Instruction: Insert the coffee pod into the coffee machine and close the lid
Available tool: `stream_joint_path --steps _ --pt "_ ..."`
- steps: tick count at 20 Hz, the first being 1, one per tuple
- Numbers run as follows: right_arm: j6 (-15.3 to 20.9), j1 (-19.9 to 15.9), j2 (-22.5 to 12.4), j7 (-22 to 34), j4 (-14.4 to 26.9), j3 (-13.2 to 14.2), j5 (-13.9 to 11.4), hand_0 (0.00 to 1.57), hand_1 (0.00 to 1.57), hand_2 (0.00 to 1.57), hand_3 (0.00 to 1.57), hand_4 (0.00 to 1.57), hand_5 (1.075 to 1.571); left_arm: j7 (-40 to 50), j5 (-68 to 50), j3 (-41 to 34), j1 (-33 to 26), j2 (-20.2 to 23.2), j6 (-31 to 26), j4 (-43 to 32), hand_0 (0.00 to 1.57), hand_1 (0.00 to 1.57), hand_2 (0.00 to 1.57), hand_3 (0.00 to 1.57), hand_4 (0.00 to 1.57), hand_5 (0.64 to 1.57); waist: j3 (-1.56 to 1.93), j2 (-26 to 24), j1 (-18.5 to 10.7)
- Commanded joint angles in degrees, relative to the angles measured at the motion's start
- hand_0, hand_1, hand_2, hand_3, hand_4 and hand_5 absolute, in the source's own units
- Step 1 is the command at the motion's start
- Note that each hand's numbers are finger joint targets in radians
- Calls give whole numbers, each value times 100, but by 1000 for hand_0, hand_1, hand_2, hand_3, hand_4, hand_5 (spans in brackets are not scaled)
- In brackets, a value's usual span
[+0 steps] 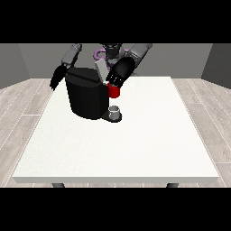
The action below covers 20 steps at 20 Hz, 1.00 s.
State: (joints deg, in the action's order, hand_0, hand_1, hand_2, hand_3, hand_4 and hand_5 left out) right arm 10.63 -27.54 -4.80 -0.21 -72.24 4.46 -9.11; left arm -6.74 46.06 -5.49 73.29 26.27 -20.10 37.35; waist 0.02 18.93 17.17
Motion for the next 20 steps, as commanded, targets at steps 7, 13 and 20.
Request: stream_joint_path --steps 7,13,20 --pt "-187 26 -152 66 -172 -8 49 0 0 0 0 0 1571 -338 262 37 -32 348 194 -199 1096 1096 1127 990 0 1571 0 158 166" --pt "183 -193 100 403 -214 -98 -122 0 0 0 0 0 1571 -545 113 -89 58 140 320 -189 1150 1150 1145 953 0 1571 -1 169 9" --pt "-33 -176 -59 167 -222 -54 -42 0 0 0 0 85 1571 -660 237 -112 94 236 644 -163 1224 1224 1202 978 0 1571 0 418 188"
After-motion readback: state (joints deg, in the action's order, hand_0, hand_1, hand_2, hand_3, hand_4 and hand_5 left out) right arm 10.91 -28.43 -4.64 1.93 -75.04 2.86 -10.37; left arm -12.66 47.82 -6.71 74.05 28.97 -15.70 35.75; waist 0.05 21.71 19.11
